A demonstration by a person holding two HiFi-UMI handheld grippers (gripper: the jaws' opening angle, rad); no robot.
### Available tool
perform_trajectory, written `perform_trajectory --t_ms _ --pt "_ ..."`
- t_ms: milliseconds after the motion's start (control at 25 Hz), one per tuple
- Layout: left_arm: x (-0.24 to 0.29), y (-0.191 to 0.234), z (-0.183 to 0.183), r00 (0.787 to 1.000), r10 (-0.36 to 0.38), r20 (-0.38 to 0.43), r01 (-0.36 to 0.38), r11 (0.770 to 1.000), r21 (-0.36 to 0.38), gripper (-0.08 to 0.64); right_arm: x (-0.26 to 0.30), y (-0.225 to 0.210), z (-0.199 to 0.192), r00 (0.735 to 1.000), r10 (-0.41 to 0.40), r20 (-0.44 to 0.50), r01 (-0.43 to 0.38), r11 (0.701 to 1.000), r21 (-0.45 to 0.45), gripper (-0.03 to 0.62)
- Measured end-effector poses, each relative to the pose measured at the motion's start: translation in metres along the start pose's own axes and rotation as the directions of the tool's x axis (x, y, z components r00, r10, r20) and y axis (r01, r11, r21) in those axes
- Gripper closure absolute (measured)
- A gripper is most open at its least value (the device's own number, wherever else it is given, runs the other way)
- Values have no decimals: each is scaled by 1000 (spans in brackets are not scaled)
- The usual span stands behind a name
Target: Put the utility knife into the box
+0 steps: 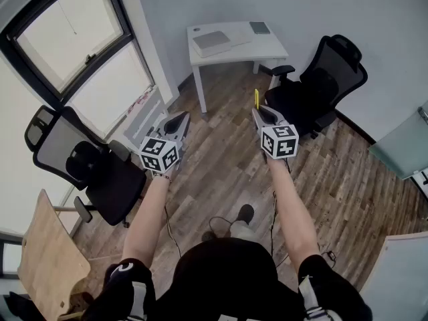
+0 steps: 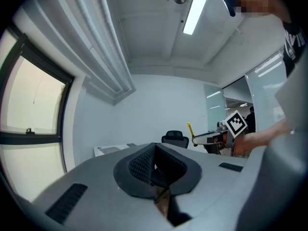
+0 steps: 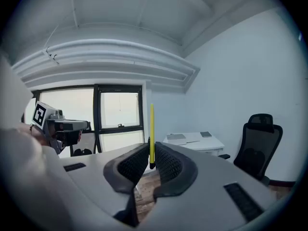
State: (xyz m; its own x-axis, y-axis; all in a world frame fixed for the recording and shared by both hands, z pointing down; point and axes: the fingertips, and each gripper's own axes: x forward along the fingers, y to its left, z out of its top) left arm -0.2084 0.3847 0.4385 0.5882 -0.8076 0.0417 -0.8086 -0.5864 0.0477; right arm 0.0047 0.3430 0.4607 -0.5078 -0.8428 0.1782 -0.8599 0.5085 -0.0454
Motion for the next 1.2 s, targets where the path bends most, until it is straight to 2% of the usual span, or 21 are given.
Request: perform_trajectory --t_ms 240,560,920,1200 --pt "66 -8 0 1000 17 -11 -17 1000 6 535 19 -59 2 1000 23 1 -23 1000 2 532" --pt "137 -17 -5 998 55 -28 -55 998 2 535 41 -140 4 998 59 11 -59 996 69 532" --pt "170 -7 -2 992 125 -9 -125 992 -11 535 64 -185 4 997 81 11 -82 992 98 532" --pt "206 14 -13 992 126 -4 -126 991 -47 535 92 -209 1 997 79 -11 -78 993 91 532"
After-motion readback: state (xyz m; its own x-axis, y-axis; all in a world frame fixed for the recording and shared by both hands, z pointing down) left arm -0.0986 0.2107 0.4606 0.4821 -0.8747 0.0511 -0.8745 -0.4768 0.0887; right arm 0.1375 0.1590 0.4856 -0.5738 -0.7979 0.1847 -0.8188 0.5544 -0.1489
